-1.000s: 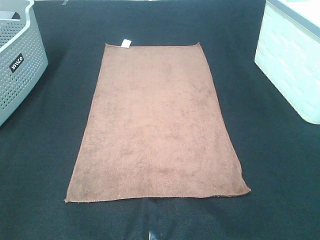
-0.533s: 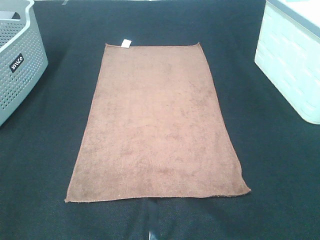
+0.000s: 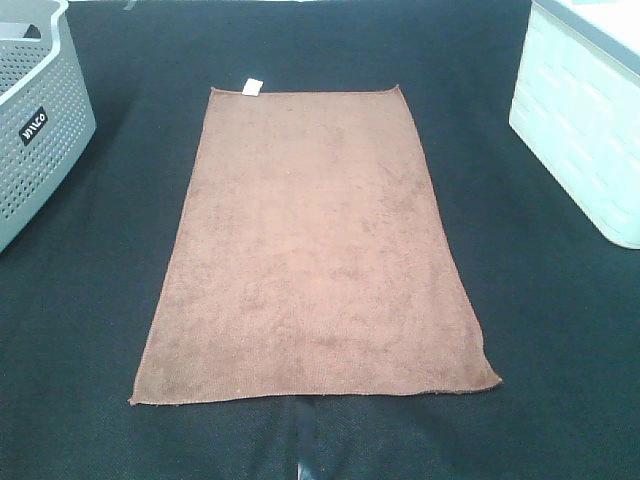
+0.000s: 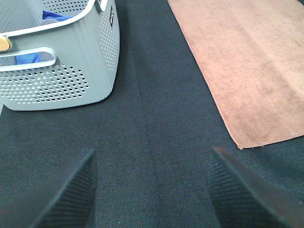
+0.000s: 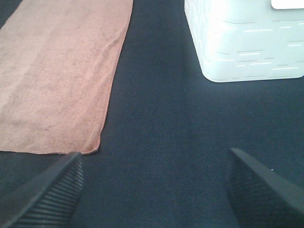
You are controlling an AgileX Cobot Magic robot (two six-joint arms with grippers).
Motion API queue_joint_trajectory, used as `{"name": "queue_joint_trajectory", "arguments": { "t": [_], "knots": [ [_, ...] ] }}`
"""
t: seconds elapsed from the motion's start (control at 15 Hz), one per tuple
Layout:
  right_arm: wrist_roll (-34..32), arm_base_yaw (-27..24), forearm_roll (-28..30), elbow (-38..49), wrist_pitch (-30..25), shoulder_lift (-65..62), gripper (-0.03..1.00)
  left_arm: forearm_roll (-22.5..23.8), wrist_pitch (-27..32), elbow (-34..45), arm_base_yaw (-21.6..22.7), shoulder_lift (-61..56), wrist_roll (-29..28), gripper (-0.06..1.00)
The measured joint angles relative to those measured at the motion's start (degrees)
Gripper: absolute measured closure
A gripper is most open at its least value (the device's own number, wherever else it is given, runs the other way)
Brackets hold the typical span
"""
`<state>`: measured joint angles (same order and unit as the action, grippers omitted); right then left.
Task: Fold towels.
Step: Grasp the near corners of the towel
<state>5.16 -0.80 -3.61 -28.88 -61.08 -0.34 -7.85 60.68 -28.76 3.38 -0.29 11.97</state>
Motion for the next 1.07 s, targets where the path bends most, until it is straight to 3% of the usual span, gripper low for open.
{"name": "queue_joint_trajectory", "arguments": {
  "t": [0.67, 0.73, 0.87, 1.0, 1.07],
  "knots": [
    [0.00, 0.00, 0.00, 0.00, 0.06, 0.00, 0.20, -0.06, -0.29, -0.06, 0.00, 0.00, 0.00, 0.31],
    [0.00, 0.00, 0.00, 0.00, 0.23, 1.43, 0.20, 0.06, -2.75, -0.69, 0.00, 1.26, 0.00, 0.31],
    [0.00, 0.00, 0.00, -0.17, 0.57, 6.88, 0.20, -1.38, -13.41, -0.52, 0.00, 3.84, -0.06, 0.31],
    [0.00, 0.00, 0.17, -0.17, 0.86, 15.81, 0.21, -6.36, -24.87, 1.32, 0.00, 6.93, -0.06, 0.31],
    [0.00, 0.00, 0.52, -0.34, 0.97, 19.19, 0.22, -11.97, -29.91, 3.32, 0.00, 10.60, -0.06, 0.31]
  ]
}}
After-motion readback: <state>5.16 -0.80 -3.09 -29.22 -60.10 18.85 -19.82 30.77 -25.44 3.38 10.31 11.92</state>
